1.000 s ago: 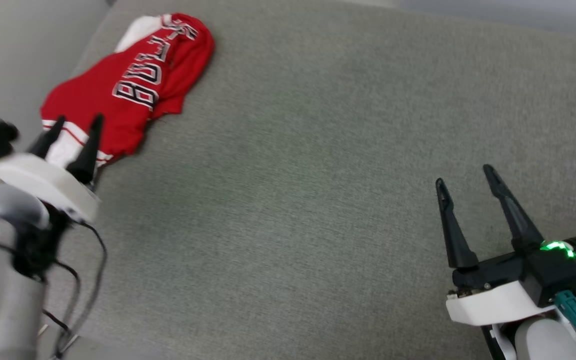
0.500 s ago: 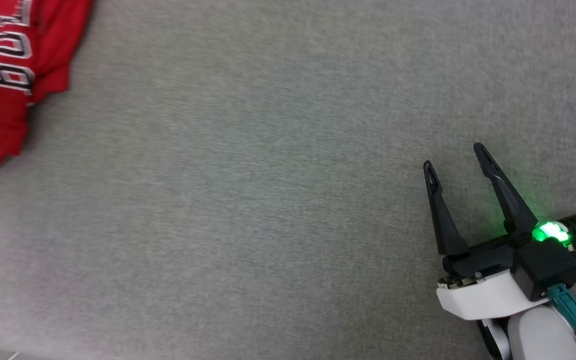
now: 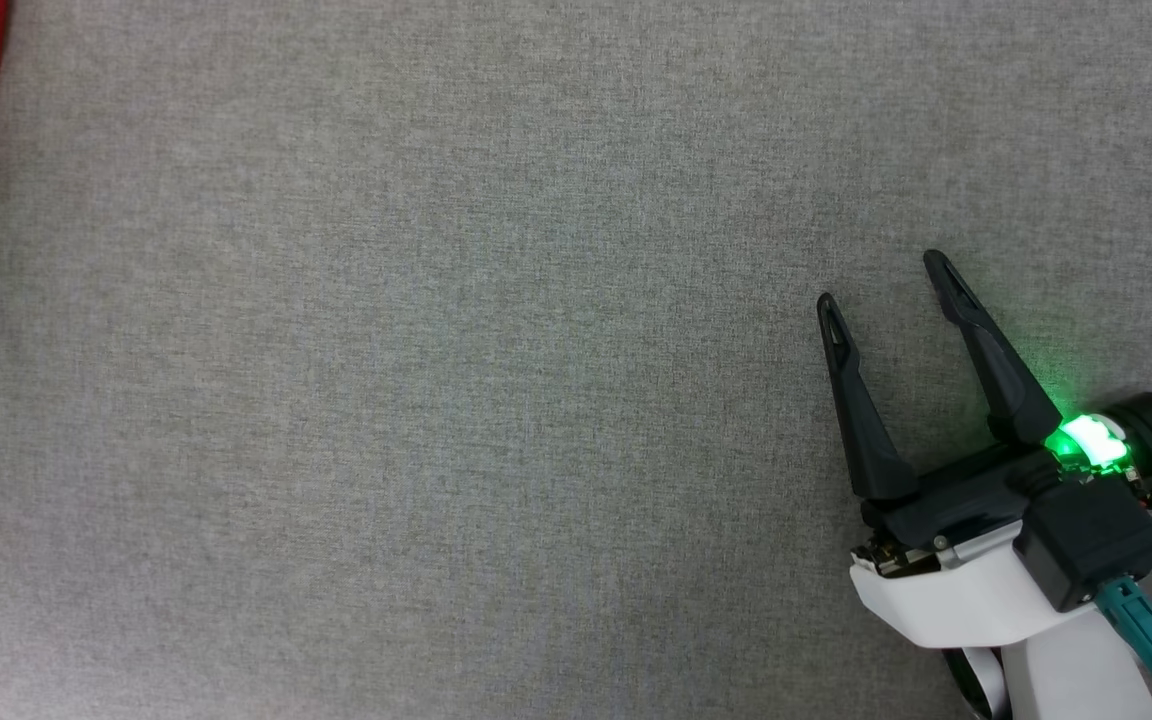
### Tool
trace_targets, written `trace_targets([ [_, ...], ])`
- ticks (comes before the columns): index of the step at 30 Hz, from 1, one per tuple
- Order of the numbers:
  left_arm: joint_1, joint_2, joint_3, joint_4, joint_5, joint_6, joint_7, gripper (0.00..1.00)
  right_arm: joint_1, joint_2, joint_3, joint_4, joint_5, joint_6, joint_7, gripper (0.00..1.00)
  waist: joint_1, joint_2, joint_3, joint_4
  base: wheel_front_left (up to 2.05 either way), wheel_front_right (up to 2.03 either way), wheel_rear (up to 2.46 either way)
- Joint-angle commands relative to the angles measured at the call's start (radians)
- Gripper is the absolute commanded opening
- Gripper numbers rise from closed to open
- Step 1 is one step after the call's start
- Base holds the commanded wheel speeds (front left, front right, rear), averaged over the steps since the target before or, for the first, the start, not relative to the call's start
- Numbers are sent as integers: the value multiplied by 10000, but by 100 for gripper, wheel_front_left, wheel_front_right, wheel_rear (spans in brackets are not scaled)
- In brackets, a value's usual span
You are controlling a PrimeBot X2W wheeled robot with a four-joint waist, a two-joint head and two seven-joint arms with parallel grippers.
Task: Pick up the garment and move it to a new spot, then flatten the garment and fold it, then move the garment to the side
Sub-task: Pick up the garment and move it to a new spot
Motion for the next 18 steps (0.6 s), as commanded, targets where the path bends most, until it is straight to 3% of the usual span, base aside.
trace_targets([
  [1, 403, -399, -350, 325, 8, 19, 291, 50, 137, -174, -312, 570, 21, -24, 148, 100, 3, 0, 7, 3, 0, 0, 0],
  [2, 441, -430, -433, 370, -7, 15, 388, 0, 137, -179, -341, 587, 8, -24, 148, 100, 3, 0, -1, 11, 0, 0, 0],
  [10, 719, -401, -763, -67, -217, -11, -379, 0, 195, -176, -518, 570, -21, -24, 138, 100, 3, 0, -470, 198, 0, 0, 0],
  [18, 658, 203, -1012, -878, -154, -6, -2548, 0, 271, -110, -277, 711, 211, -18, 74, 100, 3, 0, -1653, 377, 0, 0, 0],
])
